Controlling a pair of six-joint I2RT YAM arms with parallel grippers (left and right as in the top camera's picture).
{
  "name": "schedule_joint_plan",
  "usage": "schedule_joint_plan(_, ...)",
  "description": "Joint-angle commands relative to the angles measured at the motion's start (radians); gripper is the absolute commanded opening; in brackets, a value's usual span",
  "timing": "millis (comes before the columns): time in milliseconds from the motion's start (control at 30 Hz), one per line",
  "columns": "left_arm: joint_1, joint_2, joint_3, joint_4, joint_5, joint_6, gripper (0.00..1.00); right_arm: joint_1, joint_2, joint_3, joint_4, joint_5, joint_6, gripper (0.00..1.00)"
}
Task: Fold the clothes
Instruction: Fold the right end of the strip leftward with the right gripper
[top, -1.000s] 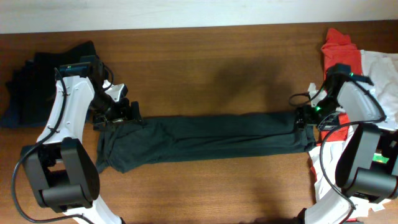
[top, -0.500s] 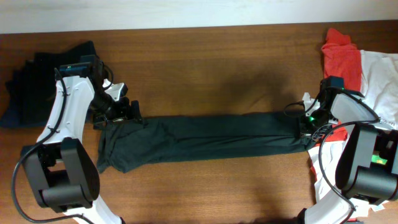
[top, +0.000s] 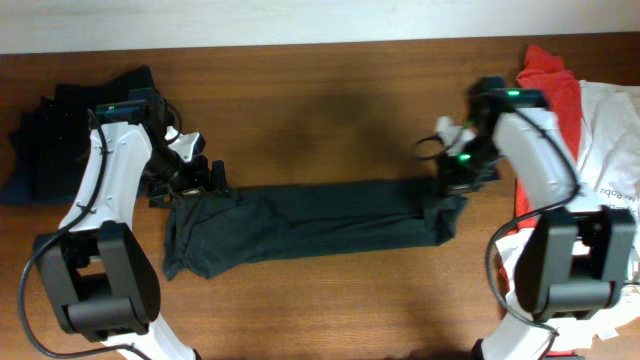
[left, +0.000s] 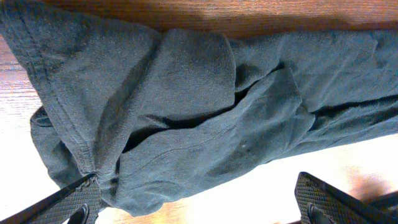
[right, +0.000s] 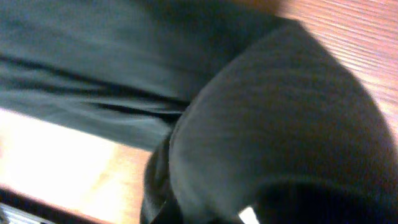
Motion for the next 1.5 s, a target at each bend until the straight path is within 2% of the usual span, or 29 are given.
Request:
schedule_joint_plan(0,-0.001,-0.012,-0.003,0.002,0.016,0.000,0.99,0.165,0.005,0.013,0.002,-0.027,0.068,0.05)
schedule_joint_plan(167,-0.001,-0.012,-0.003,0.002,0.016,0.000,0.99,0.335,0.030,0.013,0.053,-0.028,0.154,0.06)
schedule_joint_plan(333,-0.001,-0.012,-0.003,0.001,0.016,0.000,0.99,0.432,0.031,0.013,0.118,-0.028,0.198,0.18)
schedule_joint_plan(367,-0.001,-0.012,-0.003,0.002,0.016,0.000,0.99,0.443,0.031,0.013,0.121,-0.029,0.198,0.25)
schedule_joint_plan(400,-0.001,-0.012,-0.003,0.002,0.016,0.000,0.99,0.450,0.031,0.013,0.120,-0.029,0.198,0.39)
schedule_joint_plan(433,-0.001,-0.012,-0.003,0.002,0.016,0.000,0.99,0.456,0.031,0.013,0.118,-0.034,0.198,0.61)
schedule_joint_plan(467,-0.001,-0.012,-0.003,0.002,0.016,0.000,0.99,0.461,0.031,0.013,0.116,-0.043,0.198,0.70)
schedule_joint_plan(833,-0.001,-0.012,-0.003,0.001,0.008,0.001,0.99,0.460,0.031,0.013,0.099,0.035,0.205,0.77)
schedule_joint_plan(933,0.001,-0.012,-0.005,0.002,-0.088,0.000,0.99,0.436,0.031,0.013,0.025,0.199,0.335,0.77)
schedule_joint_plan(1000,0.002,-0.011,-0.010,0.002,-0.145,0.001,0.99,0.398,0.031,0.013,-0.019,0.229,0.390,0.79)
schedule_joint_plan(1067,0.002,-0.011,-0.034,0.016,-0.155,0.002,0.99,0.332,0.031,0.013,-0.053,0.228,0.412,0.84)
schedule_joint_plan(1233,0.003,-0.011,-0.169,0.124,-0.211,0.011,0.99,0.182,0.031,0.013,-0.095,0.229,0.410,0.88)
schedule_joint_plan(1333,0.010,-0.008,-0.271,0.243,-0.267,0.047,0.99,0.119,0.031,0.013,-0.098,0.228,0.402,0.89)
schedule_joint_plan(1467,0.005,-0.005,-0.376,0.426,-0.246,0.046,0.98,0.087,0.031,0.001,-0.101,0.232,0.380,0.89)
